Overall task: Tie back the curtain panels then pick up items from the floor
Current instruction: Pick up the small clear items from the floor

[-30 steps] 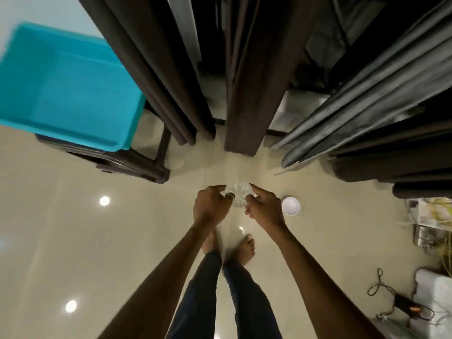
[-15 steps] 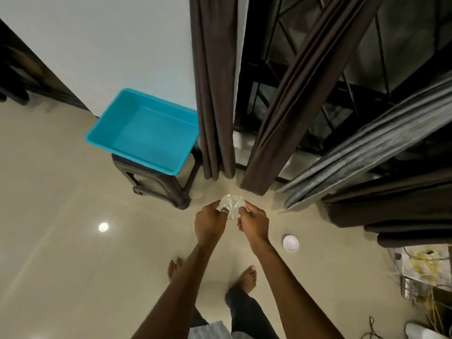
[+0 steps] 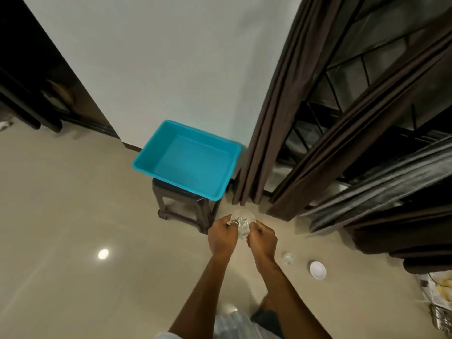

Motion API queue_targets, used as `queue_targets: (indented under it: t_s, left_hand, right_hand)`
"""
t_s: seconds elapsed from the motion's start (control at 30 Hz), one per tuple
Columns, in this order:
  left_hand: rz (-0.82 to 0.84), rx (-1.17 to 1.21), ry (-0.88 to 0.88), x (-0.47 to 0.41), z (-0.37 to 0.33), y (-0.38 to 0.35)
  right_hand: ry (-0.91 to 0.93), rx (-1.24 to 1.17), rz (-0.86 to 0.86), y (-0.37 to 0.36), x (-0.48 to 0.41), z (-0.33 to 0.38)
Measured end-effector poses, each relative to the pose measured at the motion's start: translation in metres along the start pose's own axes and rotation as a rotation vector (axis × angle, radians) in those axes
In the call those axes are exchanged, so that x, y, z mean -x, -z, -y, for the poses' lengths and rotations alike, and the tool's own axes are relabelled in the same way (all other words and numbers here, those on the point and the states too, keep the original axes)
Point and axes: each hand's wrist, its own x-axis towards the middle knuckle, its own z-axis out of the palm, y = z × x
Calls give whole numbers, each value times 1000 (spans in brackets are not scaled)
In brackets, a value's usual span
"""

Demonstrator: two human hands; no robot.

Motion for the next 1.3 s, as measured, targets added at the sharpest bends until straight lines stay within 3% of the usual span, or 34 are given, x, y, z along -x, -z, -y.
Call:
queue_targets:
  t_s: [0.2,0.63,0.97,1.3]
  left_hand:
    - [-29,-48,44,-25,7,36]
    - [-92,-102,-121,-142,-49,55]
    - [-47,-153,-87,-198,-63,69]
    - [82,-170,1,-295,-36,127]
  right_hand:
    - [57,77,80,-37,4,15]
    - [253,233,277,-89,-86,115]
    - [187,304,332,-123,-116,143]
    - [61,409,284,-226,-123,181]
